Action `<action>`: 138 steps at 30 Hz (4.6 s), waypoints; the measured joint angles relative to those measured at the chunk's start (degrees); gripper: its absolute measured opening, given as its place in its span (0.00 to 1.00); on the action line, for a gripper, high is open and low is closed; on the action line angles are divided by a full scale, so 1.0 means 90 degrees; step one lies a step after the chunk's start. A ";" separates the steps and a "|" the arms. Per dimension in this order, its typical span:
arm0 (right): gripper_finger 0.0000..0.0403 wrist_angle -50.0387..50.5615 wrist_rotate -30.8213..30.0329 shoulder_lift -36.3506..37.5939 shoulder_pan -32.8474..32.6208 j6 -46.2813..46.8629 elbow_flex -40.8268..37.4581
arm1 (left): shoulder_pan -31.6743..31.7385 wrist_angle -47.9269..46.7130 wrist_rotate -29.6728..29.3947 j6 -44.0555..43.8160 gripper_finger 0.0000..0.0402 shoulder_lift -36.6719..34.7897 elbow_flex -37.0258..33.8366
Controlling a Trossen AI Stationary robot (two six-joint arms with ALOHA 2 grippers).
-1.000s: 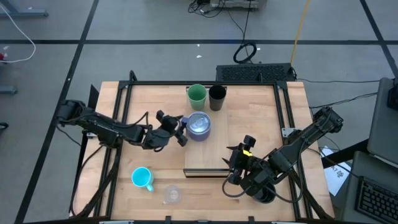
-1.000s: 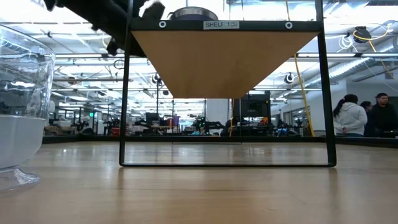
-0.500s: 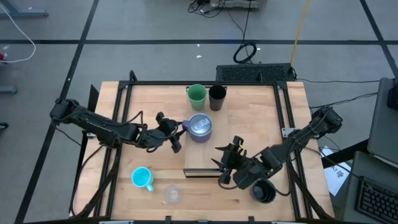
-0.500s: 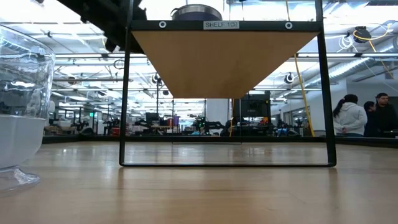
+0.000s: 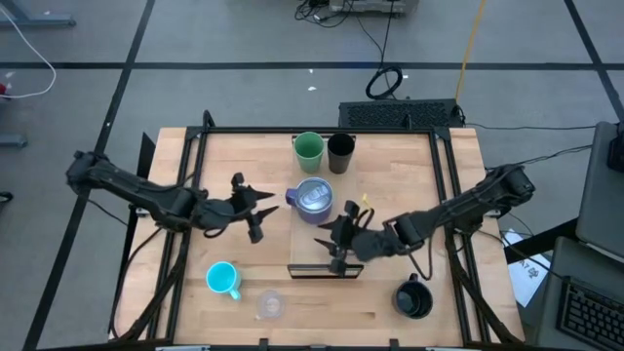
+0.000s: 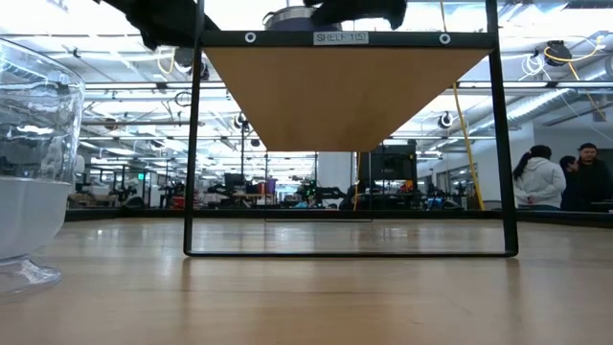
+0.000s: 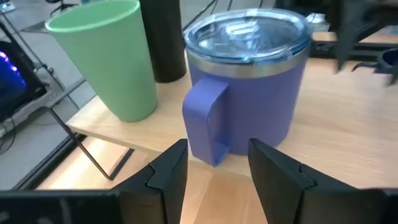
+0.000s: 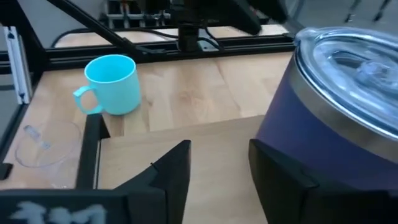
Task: Stack small to large cups/mugs on shelf
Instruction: Put the purple mug on the shelf, then put the black mug on the shelf
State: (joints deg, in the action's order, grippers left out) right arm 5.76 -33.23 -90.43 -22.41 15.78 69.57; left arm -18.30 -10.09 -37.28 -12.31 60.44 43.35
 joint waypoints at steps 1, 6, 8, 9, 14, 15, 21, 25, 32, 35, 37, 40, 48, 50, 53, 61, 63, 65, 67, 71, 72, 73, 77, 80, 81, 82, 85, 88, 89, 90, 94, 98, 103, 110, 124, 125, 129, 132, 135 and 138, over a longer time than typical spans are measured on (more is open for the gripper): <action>0.36 -0.0140 0.0142 0.0000 0.0086 -0.0030 -0.0067 | -0.0031 -0.0039 0.0003 0.0045 0.42 -0.0085 0.0000; 0.29 -0.0517 0.0586 0.0000 0.0493 -0.0050 -0.0333 | -0.0176 -0.0435 0.0020 0.0123 0.42 -0.0443 0.0002; 0.27 -0.0526 0.0705 0.0000 0.0621 -0.0050 -0.0393 | -0.0220 -0.0661 0.0019 0.0063 0.42 -0.0518 0.0002; 0.26 -0.0544 0.0726 0.0000 0.0664 -0.0051 -0.0429 | -0.0243 -0.0766 0.0017 0.0011 0.42 -0.0531 0.0002; 0.22 -0.0527 0.0728 0.0000 0.0827 -0.0064 -0.0589 | -0.0335 -0.1091 -0.0015 -0.0213 0.42 -0.0499 0.0002; 0.22 -0.0527 0.0728 0.0000 0.0858 -0.0073 -0.0616 | -0.0353 -0.1093 -0.0021 -0.0218 0.42 -0.0471 0.0002; 0.20 -0.0515 0.0730 0.0000 0.1000 -0.0050 -0.0688 | -0.0399 -0.1110 -0.0026 -0.0218 0.42 -0.0414 0.0000; 0.20 -0.0425 0.1053 0.0116 0.0876 -0.0005 -0.0691 | -0.0399 -0.1110 -0.0024 -0.0220 0.42 -0.0417 0.0000; 0.20 0.0143 0.0432 0.0669 0.0551 0.0157 -0.0688 | -0.0399 -0.1114 -0.0026 -0.0198 0.42 -0.0417 0.0000; 0.20 0.0601 -0.0046 0.0813 0.0524 0.0245 -0.0688 | -0.0399 -0.1112 -0.0026 -0.0203 0.42 -0.0417 0.0000; 0.20 0.0899 -0.0195 0.0856 0.0585 0.0356 -0.0688 | -0.0399 -0.1111 -0.0026 -0.0206 0.42 -0.0417 0.0000; 0.20 0.1298 -0.0412 0.0852 0.0713 0.0497 -0.0688 | -0.0399 -0.1105 -0.0027 -0.0253 0.42 -0.0415 0.0000; 0.20 0.1436 -0.0669 0.0809 0.1237 0.0422 -0.0688 | -0.0399 -0.1095 -0.0029 -0.0317 0.42 -0.0414 0.0000; 0.20 0.1430 -0.0673 0.0809 0.1333 0.0334 -0.0688 | -0.0399 -0.1095 -0.0029 -0.0317 0.42 -0.0414 0.0000; 0.20 0.1385 -0.0659 0.0806 0.1428 0.0268 -0.0688 | -0.0399 -0.1093 -0.0029 -0.0317 0.42 -0.0414 0.0000; 0.20 0.1088 -0.0605 0.0806 0.1442 0.0084 -0.0686 | -0.0399 -0.1093 -0.0031 -0.0289 0.42 -0.0414 0.0000; 0.20 0.0995 -0.0515 0.0806 0.1442 -0.0005 -0.0686 | -0.0399 -0.1093 -0.0031 -0.0287 0.42 -0.0414 0.0000; 0.20 0.0918 -0.0462 0.0806 0.1442 -0.0046 -0.0686 | -0.0399 -0.1093 -0.0031 -0.0282 0.42 -0.0414 0.0000; 0.20 0.0914 -0.0460 0.0806 0.1442 -0.0050 -0.0686 | -0.0399 -0.1095 -0.0034 -0.0268 0.42 -0.0414 0.0000; 0.20 0.0911 -0.0454 0.0806 0.1445 -0.0050 -0.0686 | -0.0399 -0.1095 -0.0034 -0.0268 0.42 -0.0414 0.0000; 0.20 0.0909 -0.0454 0.0806 0.1445 -0.0047 -0.0686 | -0.0399 -0.1095 -0.0034 -0.0268 0.42 -0.0414 0.0000; 0.20 0.0904 -0.0454 0.0806 0.1445 -0.0047 -0.0686 | -0.0399 -0.1095 -0.0034 -0.0268 0.42 -0.0414 0.0000; 0.20 0.0827 -0.0449 0.0806 0.1445 -0.0057 -0.0686 | -0.0399 -0.1097 -0.0034 -0.0268 0.42 -0.0414 0.0000; 0.20 0.0785 -0.0447 0.0806 0.1445 -0.0115 -0.0686 | -0.0399 -0.1097 -0.0034 -0.0268 0.42 -0.0414 0.0000; 0.20 0.0753 -0.0447 0.0806 0.1445 -0.0131 -0.0686 | -0.0399 -0.1097 -0.0034 -0.0270 0.42 -0.0414 0.0000; 0.20 0.0719 -0.0443 0.0806 0.1441 -0.0162 -0.0686 | -0.0399 -0.1097 -0.0034 -0.0269 0.42 -0.0414 0.0000; 0.20 0.0663 -0.0441 0.0806 0.1437 -0.0188 -0.0683 | -0.0399 -0.1097 -0.0034 -0.0271 0.42 -0.0414 0.0000; 0.20 0.0629 -0.0304 0.0806 0.1440 -0.0191 -0.0683 | -0.0399 -0.1100 -0.0034 -0.0271 0.42 -0.0414 0.0000; 0.20 0.0615 -0.0275 0.0806 0.1440 -0.0191 -0.0679 | -0.0399 -0.1100 -0.0034 -0.0271 0.42 -0.0414 0.0000; 0.20 0.0622 -0.0272 0.0806 0.1438 -0.0191 -0.0679 | -0.0399 -0.1100 -0.0034 -0.0271 0.42 -0.0414 0.0000; 0.20 0.0735 -0.0270 0.0876 0.1330 -0.0244 -0.0679 | -0.0399 -0.1156 -0.0034 -0.0277 0.42 -0.0413 0.0000; 0.20 0.0926 -0.0275 0.1187 0.1109 -0.0087 -0.0676 | -0.0399 -0.1321 -0.0036 -0.0390 0.42 -0.0412 -0.0011; 0.20 0.1492 -0.0272 0.1637 0.0646 0.0551 -0.0676 | -0.0404 -0.1069 -0.0038 -0.0446 0.42 -0.0414 -0.0327; 0.20 0.2212 -0.0265 0.1882 -0.0131 0.1458 -0.0504 | -0.0407 -0.0606 -0.0034 -0.0519 0.42 -0.0420 -0.0664; 0.20 0.5170 0.0889 0.1002 -0.1067 0.3521 0.2086 | -0.0613 -0.0348 -0.0024 -0.0412 0.42 -0.0422 -0.0675; 0.20 0.5351 0.0983 0.0856 -0.1108 0.3626 0.2299 | -0.0645 -0.0312 -0.0025 -0.0359 0.42 -0.0424 -0.0675; 0.20 0.5993 0.1226 0.0270 -0.1328 0.4117 0.3127 | -0.0731 -0.0216 -0.0017 -0.0205 0.42 -0.0424 -0.0675; 0.20 0.6298 0.1347 -0.0106 -0.1515 0.4536 0.3601 | -0.0732 -0.0189 -0.0012 -0.0162 0.42 -0.0424 -0.0675; 0.20 0.6578 0.1469 -0.0406 -0.1698 0.4948 0.3964 | -0.0732 -0.0187 -0.0012 -0.0129 0.42 -0.0424 -0.0675; 0.20 0.6871 0.1622 -0.0683 -0.1846 0.5326 0.4241 | -0.0732 -0.0184 0.0085 -0.0098 0.42 -0.0424 -0.0675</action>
State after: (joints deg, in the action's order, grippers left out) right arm 67.60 -18.63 -96.58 -39.03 63.72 107.73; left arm -24.88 -11.75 -36.52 -13.19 56.62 37.28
